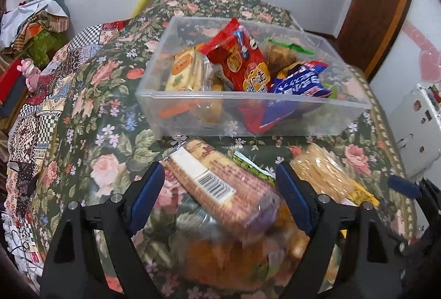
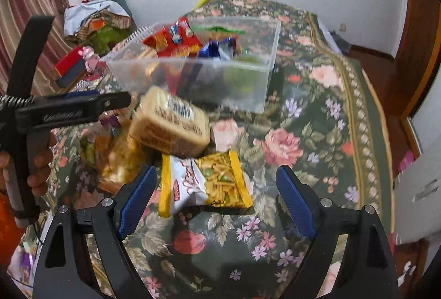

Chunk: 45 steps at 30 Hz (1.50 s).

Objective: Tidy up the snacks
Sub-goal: 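Grasp the striped wafer roll with left tool while right tool grasps yellow pea bag, then lower wafer roll and yellow pea bag into the clear box, open both tools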

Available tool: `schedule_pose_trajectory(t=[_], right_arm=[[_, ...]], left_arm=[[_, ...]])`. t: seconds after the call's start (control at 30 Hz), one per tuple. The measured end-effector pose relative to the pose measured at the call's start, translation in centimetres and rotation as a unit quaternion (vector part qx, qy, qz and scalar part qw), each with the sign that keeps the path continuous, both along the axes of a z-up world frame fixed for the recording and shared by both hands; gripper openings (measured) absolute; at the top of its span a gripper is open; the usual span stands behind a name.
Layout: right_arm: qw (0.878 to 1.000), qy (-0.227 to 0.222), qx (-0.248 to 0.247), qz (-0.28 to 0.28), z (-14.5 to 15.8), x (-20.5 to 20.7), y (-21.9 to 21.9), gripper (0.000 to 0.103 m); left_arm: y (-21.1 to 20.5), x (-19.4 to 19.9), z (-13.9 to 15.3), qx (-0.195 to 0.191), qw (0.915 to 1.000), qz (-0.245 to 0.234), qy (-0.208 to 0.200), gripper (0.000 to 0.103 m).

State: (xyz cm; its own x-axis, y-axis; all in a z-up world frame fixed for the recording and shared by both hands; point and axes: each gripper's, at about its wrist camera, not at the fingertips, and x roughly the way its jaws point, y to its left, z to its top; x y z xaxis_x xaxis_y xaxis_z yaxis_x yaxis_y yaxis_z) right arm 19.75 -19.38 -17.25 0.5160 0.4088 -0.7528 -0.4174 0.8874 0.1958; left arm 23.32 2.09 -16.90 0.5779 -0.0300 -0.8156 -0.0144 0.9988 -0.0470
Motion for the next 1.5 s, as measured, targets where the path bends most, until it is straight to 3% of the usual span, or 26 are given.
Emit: schedule_pose_trajectory(t=[0.5, 0.73, 0.93, 0.97, 1.03, 1.13, 1.5], right_arm=[[0.999, 0.035, 0.005, 0.012, -2.7, 0.3, 0.1, 0.086], [0.999, 0.039, 0.004, 0.017, -2.8, 0.5, 0.9, 0.087], [0.998, 0.046, 0.041, 0.009, -2.9, 0.9, 0.5, 0.086], [0.998, 0.047, 0.044, 0.01, -3.0, 0.9, 0.5, 0.085], [0.998, 0.045, 0.049, 0.013, -3.1, 1.0, 0.4, 0.067], [0.997, 0.047, 0.062, 0.02, -3.3, 1.1, 0.1, 0.048], [0.996, 0.036, 0.08, 0.002, -2.6, 0.2, -1.4, 0.039]], left_arm=[[6.1, -4.5, -1.9, 0.014, 0.9996, 0.024, 0.008, 0.081], [4.6, -3.1, -1.7, 0.016, 0.9999, -0.001, -0.002, 0.081], [3.6, -1.2, -3.5, 0.014, 0.9995, -0.009, 0.026, 0.054], [3.7, -1.1, -3.6, 0.005, 0.9996, -0.009, 0.027, 0.053], [3.9, -1.2, -3.6, -0.005, 0.9996, -0.009, 0.025, 0.046], [3.9, -1.2, -3.6, -0.008, 0.9997, -0.009, 0.023, 0.045], [4.3, -3.5, -1.7, -0.008, 1.0, -0.001, 0.002, 0.045]])
